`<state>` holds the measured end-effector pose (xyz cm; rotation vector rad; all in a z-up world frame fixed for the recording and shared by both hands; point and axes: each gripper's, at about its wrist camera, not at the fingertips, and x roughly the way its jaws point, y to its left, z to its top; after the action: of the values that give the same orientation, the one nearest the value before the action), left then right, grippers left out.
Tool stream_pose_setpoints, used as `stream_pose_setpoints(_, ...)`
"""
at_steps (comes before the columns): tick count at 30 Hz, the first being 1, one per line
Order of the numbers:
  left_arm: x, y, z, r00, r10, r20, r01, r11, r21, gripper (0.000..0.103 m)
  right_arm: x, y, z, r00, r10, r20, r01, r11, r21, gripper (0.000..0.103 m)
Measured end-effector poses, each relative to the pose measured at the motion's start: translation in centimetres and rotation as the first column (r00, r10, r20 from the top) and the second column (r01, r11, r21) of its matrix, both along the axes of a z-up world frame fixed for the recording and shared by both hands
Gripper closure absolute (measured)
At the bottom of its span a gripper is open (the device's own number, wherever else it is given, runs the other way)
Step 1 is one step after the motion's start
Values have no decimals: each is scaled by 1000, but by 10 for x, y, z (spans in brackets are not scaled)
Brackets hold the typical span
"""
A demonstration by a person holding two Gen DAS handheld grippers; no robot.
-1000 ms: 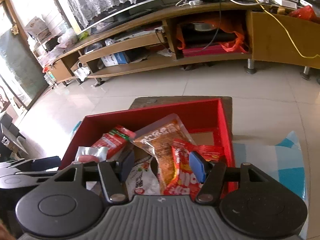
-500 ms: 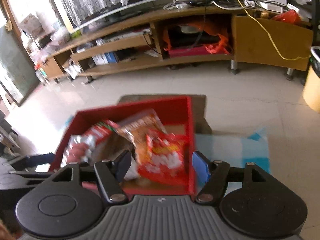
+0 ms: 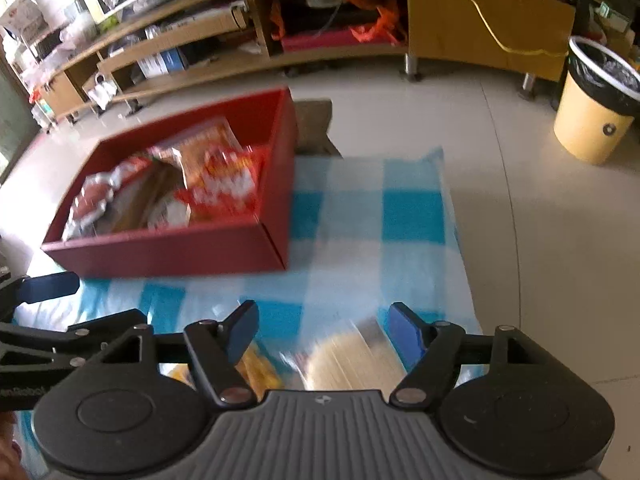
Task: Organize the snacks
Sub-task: 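Move both tools back over the waffle and round bread packs, then grasp the round white bread pack with the right tool while the left tool moves over the waffle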
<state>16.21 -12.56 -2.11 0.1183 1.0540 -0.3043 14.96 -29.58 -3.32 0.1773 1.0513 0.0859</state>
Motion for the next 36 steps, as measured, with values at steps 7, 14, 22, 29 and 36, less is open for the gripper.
stream_pose_setpoints(7,-17,-22,-22,997,-45,-70,45,999,-9,4,-16,-25,-10,999,-8,-46,9,1000,29,28)
stream_pose_setpoints(14,-16,-51,-30,993,-21,-115,14,998,-60,0,-16,-38,-12,998,-31,-58,36,996,86,26)
stream_pose_setpoints(22,-23,-78,-61,994,-69,-89,78,991,107,0,-14,-40,-19,997,-21,-73,28,996,90,25)
stream_pose_setpoints(29,-31,-50,-60,990,-117,-83,126,985,116,4,-10,-41,-31,994,-30,-107,44,990,134,22)
stream_pose_setpoints(36,-46,5,-52,988,-97,-121,115,982,149,12,-6,-30,-40,988,-4,-154,30,985,168,21)
